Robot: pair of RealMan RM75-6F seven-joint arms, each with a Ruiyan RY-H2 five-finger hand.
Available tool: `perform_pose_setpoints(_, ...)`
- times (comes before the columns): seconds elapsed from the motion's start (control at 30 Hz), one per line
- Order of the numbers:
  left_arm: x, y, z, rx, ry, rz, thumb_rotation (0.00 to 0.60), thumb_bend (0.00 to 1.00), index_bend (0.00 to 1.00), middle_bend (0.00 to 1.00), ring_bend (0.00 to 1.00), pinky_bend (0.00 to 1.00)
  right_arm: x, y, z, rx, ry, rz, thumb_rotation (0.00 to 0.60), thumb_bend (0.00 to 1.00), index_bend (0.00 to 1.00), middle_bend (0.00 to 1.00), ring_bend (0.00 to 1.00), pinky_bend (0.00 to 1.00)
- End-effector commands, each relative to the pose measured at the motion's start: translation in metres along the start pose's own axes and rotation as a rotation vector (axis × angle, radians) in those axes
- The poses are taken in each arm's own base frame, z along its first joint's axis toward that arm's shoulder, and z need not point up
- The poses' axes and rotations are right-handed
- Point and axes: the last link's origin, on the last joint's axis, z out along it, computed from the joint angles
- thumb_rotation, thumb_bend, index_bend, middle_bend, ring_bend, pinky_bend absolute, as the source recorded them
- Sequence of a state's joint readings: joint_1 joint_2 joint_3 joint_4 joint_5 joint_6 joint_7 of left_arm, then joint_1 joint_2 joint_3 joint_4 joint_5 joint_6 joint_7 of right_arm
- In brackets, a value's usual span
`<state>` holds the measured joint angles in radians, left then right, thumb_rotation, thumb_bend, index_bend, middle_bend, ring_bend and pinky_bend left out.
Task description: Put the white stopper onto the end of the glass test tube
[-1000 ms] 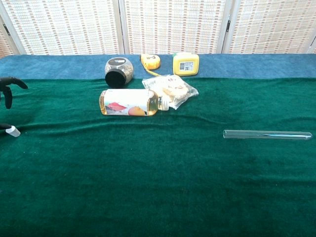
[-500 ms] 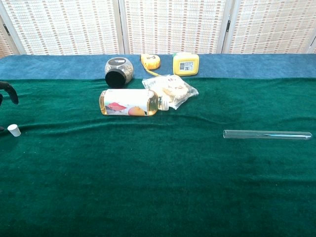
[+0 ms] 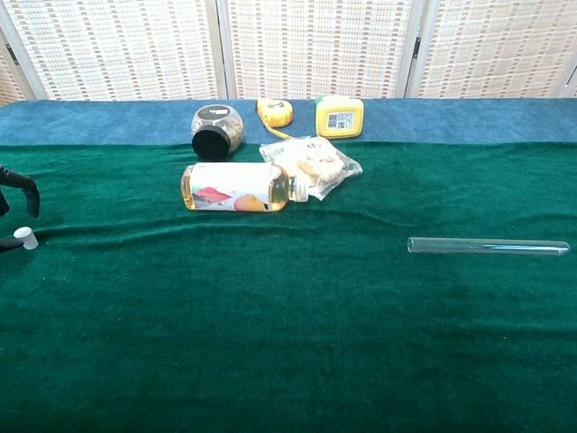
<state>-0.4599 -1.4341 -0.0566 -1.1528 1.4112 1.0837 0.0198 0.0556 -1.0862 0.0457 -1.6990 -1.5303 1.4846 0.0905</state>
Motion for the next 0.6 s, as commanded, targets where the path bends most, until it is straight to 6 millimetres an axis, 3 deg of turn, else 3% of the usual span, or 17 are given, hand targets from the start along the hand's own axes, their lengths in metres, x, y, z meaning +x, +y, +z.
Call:
perform_pose_setpoints(0.03, -0.0014, -0.0011, 0.0024, 0.006, -0.008, -0.005, 0.600, 0.33, 0.48, 0.95, 0.91, 0.89, 0.0007, -0.0001, 0.0006, -0.001, 0.003, 0.001, 0.600, 0.49, 0.03, 0.07, 0.21, 0.09)
perform_pose_setpoints(0.6, -0.0059, -0.0021, 0.0051, 0.012, -0.053, -0.012, 0.600, 0.39, 0.49, 0.96, 0.91, 0.89, 0.0021, -0.0022, 0.0040, -0.004, 0.004, -0.003, 0.600, 0.49, 0.03, 0.07, 0.22, 0.09)
